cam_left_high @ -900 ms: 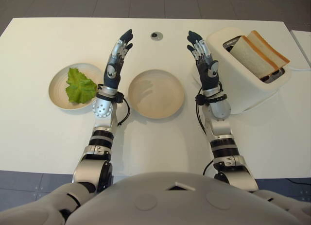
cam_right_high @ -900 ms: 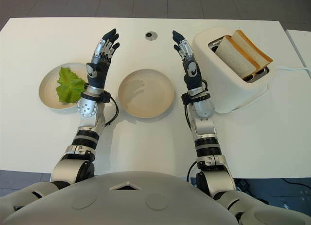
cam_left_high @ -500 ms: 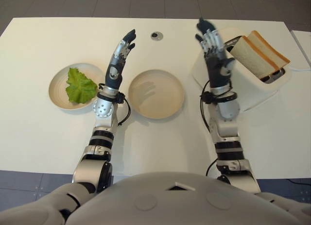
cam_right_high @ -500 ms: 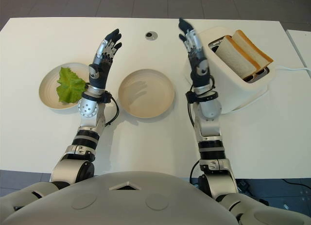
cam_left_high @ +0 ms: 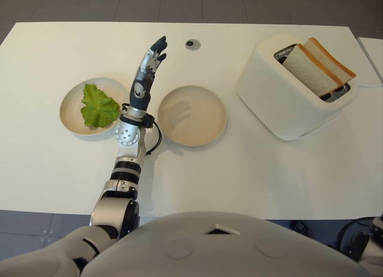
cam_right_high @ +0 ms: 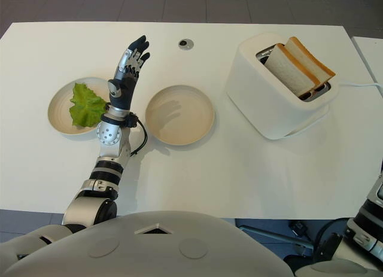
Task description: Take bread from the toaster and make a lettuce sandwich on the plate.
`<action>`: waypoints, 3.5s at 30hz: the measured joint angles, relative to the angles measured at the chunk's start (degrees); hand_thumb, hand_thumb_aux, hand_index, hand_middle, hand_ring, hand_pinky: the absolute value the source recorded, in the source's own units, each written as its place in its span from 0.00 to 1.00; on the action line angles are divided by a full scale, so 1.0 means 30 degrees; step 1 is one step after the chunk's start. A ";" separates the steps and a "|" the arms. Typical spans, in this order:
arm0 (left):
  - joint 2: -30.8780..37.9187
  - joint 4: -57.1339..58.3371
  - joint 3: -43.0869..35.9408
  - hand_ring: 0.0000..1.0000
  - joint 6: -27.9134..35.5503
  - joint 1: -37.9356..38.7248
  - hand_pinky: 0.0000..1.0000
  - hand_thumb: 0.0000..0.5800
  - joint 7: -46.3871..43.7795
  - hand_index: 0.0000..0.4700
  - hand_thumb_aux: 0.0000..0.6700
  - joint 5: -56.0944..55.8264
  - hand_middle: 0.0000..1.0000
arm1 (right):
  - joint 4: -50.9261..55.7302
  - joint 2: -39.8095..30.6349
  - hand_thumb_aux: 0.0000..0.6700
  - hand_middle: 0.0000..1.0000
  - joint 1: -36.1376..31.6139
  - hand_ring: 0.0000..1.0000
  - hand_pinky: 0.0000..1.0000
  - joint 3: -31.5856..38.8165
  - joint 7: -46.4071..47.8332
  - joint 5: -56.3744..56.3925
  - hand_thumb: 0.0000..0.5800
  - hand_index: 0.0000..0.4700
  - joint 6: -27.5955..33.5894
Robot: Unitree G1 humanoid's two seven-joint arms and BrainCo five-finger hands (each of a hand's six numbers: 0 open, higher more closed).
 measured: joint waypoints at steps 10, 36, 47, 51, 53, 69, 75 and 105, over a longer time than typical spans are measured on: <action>0.0005 0.0216 0.0051 0.00 -0.0035 -0.0029 0.00 0.00 0.0003 0.00 0.00 0.0000 0.00 | 0.5972 -0.1820 0.00 0.00 -0.0030 0.00 0.00 0.4804 -0.0767 -0.4988 0.00 0.00 -0.0047; 0.0037 0.0271 0.0037 0.00 -0.0036 -0.0014 0.00 0.00 -0.0043 0.00 0.00 0.0005 0.00 | 0.6090 -0.2900 1.00 0.00 -0.0757 0.00 0.00 0.6839 -0.0213 -0.2590 1.00 1.00 -0.2956; 0.0045 0.0354 0.0037 0.00 -0.0037 -0.0021 0.00 0.00 -0.0043 0.00 0.00 0.0008 0.00 | 0.4715 -0.1241 1.00 1.00 -0.2325 1.00 1.00 0.5360 -0.1668 -0.0383 1.00 1.00 -0.3351; 0.0073 0.0392 0.0048 0.00 -0.0038 -0.0025 0.00 0.00 -0.0030 0.00 0.00 0.0008 0.00 | 0.3894 -0.0798 1.00 1.00 -0.3066 1.00 1.00 0.4477 -0.2454 0.0365 1.00 1.00 -0.3560; 0.0195 0.0404 0.0129 0.00 -0.0038 -0.0053 0.00 0.00 0.0034 0.00 0.00 0.0014 0.00 | 0.3077 -0.0469 1.00 1.00 -0.3212 1.00 1.00 0.4249 -0.2484 0.0695 1.00 1.00 -0.3628; 0.7855 0.1301 0.4589 0.00 0.0660 -0.1626 0.00 0.00 0.9355 0.00 0.00 0.9531 0.00 | -0.3740 0.4598 1.00 1.00 -0.4706 1.00 1.00 1.0876 -0.0028 0.3643 1.00 1.00 -0.1281; 1.2104 0.2957 0.2227 0.00 0.4694 -0.1137 0.00 0.00 1.3984 0.00 0.00 1.6731 0.00 | 0.0319 0.8289 1.00 1.00 -0.5039 1.00 1.00 1.5563 -0.0012 0.0851 1.00 1.00 -0.1224; 1.4100 0.7865 -0.6686 0.00 0.8285 -0.3250 0.00 1.00 1.4454 1.00 1.00 1.8846 0.00 | 1.0798 0.8545 0.32 0.67 -0.6037 0.67 0.67 1.8810 -0.2320 -0.4846 0.53 0.32 -0.4860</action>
